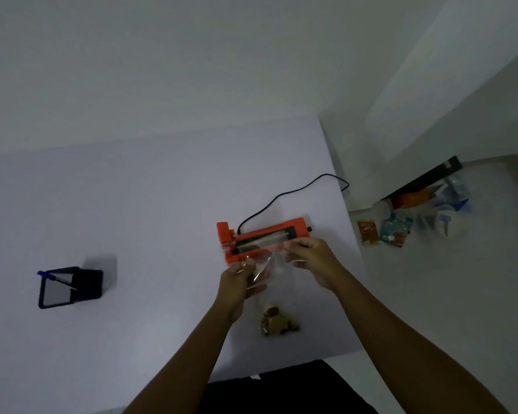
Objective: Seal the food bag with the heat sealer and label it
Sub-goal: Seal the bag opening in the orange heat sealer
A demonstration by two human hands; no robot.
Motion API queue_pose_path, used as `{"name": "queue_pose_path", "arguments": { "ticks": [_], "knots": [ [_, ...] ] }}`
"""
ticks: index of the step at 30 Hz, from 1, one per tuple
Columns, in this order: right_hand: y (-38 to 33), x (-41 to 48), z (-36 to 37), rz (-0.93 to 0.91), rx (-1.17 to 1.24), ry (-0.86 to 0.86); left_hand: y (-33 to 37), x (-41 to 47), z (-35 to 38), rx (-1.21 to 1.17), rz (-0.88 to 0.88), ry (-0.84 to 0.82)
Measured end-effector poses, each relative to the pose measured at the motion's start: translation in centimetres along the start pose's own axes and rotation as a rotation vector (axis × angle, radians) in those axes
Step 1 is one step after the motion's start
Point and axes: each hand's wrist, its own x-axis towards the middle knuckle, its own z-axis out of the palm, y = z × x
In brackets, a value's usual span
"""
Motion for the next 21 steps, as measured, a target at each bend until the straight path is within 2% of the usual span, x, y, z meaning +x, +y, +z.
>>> {"name": "queue_pose_path", "arguments": {
  "ticks": [5,14,21],
  "knots": [
    [1.1,0.2,0.9,-0.033,-0.11,-0.017,0.1,0.9,0.0,0.007,0.03,0.085],
    [3.9,-0.2,1.6,-0.058,-0.029,0.112,-0.3,1.3,0.2,0.075,0.052,0.16],
    [4.5,-0.7,2.3,-0.105,-0.05,0.007,-0.3,1.3,0.1,0.097,0.059,0.182]
  ]
}}
